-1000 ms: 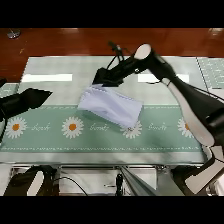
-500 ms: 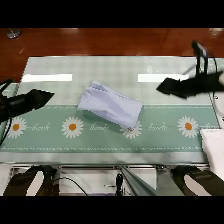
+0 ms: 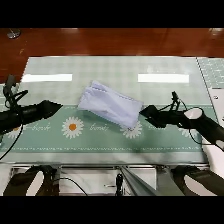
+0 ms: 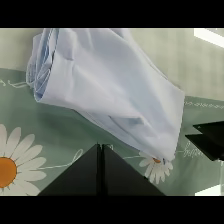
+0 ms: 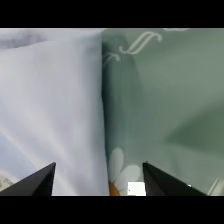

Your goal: Fold the shirts.

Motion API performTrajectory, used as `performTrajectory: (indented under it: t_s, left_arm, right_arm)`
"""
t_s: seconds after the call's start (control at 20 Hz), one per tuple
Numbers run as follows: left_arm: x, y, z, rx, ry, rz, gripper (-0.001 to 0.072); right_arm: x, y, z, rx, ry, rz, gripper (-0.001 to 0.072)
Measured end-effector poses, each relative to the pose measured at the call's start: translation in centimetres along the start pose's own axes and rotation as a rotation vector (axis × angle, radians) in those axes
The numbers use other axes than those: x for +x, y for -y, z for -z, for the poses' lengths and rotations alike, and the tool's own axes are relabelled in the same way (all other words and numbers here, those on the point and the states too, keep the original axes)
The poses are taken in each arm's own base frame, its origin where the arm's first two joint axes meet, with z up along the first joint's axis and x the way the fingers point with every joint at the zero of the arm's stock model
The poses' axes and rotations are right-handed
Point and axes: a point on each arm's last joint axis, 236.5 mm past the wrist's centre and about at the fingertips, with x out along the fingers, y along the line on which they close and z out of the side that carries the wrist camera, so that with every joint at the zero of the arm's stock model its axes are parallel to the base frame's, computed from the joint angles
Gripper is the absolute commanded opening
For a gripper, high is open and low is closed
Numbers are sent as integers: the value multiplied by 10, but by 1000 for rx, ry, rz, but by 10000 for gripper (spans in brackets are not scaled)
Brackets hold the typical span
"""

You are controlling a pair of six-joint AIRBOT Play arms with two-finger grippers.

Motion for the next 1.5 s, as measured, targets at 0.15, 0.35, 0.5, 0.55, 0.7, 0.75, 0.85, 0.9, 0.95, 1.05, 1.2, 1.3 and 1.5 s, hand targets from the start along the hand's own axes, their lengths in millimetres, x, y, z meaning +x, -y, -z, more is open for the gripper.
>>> performTrajectory:
  t_s: [0.15, 0.35, 0.5, 0.55, 0.7, 0.75, 0.85, 0.9, 0.95, 1.05, 1.2, 1.3, 1.5]
  left_arm:
    - [3, 3, 7, 6, -21, 9, 25]
    - [5, 5, 11, 12, -33, 15, 25]
    - [5, 5, 12, 13, -35, 16, 25]
    - [6, 5, 12, 13, -35, 16, 25]
    - [6, 5, 12, 14, -36, 16, 25]
    - [6, 5, 12, 14, -36, 16, 25]
    - [6, 5, 12, 14, -36, 16, 25]
    - [6, 6, 12, 14, -37, 16, 25]
    - [6, 5, 12, 14, -37, 16, 25]
    - [6, 5, 12, 14, -37, 16, 25]
    - [6, 5, 12, 14, -37, 16, 26]
    - [6, 5, 12, 14, -37, 16, 26]
    - [6, 5, 12, 14, -37, 16, 26]
  right_arm:
    - [28, -13, 7, -11, -115, -22, 363]
    - [53, -50, 16, -146, -237, -72, 18]
    - [35, -120, 0, -338, -234, -174, 18]
    - [23, -145, -8, -409, -219, -194, 18]
    - [-33, -216, -34, -619, -136, -205, 18]
    - [-56, -236, -43, -677, -96, -195, 18]
    - [-102, -260, -63, -753, -13, -149, 18]
    - [-127, -265, -74, -769, 32, -118, 17]
    - [-150, -266, -85, -770, 77, -88, 17]
    - [-195, -253, -108, -731, 156, -15, 17]
    - [-260, -211, -135, -604, 251, 108, 17]
    - [-301, -165, -149, -480, 304, 232, 17]
    - [-383, -63, -148, -185, 404, 474, 18]
